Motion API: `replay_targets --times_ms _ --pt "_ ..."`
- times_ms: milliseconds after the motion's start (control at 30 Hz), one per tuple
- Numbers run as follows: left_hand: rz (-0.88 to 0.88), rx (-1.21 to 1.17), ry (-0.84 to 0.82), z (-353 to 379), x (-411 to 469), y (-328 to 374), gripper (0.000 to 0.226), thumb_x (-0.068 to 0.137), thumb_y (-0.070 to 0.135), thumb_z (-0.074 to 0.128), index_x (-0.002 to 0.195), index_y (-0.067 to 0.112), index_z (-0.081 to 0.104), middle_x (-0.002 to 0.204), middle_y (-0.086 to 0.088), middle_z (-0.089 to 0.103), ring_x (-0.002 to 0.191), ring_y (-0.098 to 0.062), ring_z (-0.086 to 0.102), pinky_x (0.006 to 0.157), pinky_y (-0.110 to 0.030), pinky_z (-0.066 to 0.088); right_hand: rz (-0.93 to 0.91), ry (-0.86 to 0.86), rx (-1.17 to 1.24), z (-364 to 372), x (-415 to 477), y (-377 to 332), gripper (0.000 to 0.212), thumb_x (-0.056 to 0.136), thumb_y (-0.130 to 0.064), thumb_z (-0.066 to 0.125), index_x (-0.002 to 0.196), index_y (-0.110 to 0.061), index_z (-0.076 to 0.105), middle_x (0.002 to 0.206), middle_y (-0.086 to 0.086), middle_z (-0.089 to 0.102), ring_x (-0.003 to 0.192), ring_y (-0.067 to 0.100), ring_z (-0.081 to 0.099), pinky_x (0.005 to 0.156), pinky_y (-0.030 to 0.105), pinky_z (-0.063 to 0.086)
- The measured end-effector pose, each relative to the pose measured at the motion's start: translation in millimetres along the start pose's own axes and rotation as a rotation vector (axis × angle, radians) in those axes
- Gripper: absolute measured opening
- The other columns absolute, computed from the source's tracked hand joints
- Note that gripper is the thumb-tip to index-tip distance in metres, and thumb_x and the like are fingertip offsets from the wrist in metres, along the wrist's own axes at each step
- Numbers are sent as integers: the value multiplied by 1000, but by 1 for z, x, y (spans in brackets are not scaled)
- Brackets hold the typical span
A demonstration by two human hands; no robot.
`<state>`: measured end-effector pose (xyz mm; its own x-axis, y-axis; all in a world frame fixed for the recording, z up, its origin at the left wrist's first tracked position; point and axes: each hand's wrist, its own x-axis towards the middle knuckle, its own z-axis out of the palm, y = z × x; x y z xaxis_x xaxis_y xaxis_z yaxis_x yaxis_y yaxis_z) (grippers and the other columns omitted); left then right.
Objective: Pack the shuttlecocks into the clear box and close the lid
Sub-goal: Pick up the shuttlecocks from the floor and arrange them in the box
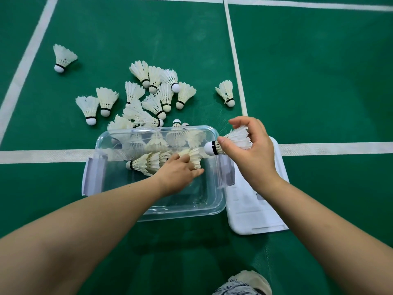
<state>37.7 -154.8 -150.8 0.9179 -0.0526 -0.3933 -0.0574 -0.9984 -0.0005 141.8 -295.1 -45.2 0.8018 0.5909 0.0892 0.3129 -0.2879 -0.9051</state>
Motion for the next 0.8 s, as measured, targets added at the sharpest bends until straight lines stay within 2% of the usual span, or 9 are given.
replay_targets --times_ms 100,233,300,367,433,567,633,700,800 --pt "-36 -138 51 0 -4 3 50 95 43 39 142 35 26 114 2 57 113 -23 41 92 -35 31 3 6 -5 1 0 1 31 69 -28 67 88 -44 47 90 -20 49 84 -7 48 76 5 35" --pt "-191 -650 335 -7 -16 7 47 88 40 57 133 31 47 94 -3 64 93 -25 51 83 -32 38 3 16 6 1 -2 1 29 71 -26 67 93 -34 52 91 -19 49 85 -9 47 77 4 34" --pt "-251 -787 414 -15 -23 7 48 83 37 65 128 28 53 89 0 63 90 -22 52 77 -27 35 4 11 5 3 -3 -1 29 72 -25 68 95 -31 53 92 -18 49 85 -10 47 78 3 34" --pt "-270 -838 454 -23 -30 5 51 77 39 70 125 26 56 86 4 60 89 -20 52 77 -27 36 -2 2 5 5 -4 -4 29 72 -24 68 95 -32 52 93 -18 49 85 -12 47 78 2 33" --pt "-280 -862 532 -31 -39 2 60 70 50 67 124 26 56 86 7 55 86 -18 53 78 -29 41 -17 -8 3 9 -5 -8 30 73 -21 70 94 -34 52 94 -18 48 86 -13 46 78 1 33" --pt "-234 -899 621 -52 -57 2 76 63 57 58 131 25 48 100 9 51 92 -8 50 84 -22 41 -35 -115 -63 21 -13 -14 29 77 -21 71 97 -29 51 95 -13 48 86 -15 44 77 -1 31" --pt "-194 -860 616 -64 -61 7 71 65 51 57 129 21 49 109 4 55 98 -7 49 86 -22 39 -22 -226 -84 32 -19 -15 32 78 -39 60 106 -26 51 104 -7 48 88 -13 43 80 1 32" --pt "-214 -848 602 -74 -66 10 60 68 37 61 125 17 52 116 -1 58 104 -12 50 85 -22 37 -38 -319 -81 44 -25 -17 51 78 -50 43 118 -19 47 116 0 49 100 -5 42 89 9 33" --pt "-234 -863 525 -79 -72 7 59 72 17 68 128 18 49 123 -2 57 110 -17 52 81 -20 35 56 -412 17 55 -30 -23 58 80 -43 45 131 -19 34 132 4 42 120 9 40 100 18 31"
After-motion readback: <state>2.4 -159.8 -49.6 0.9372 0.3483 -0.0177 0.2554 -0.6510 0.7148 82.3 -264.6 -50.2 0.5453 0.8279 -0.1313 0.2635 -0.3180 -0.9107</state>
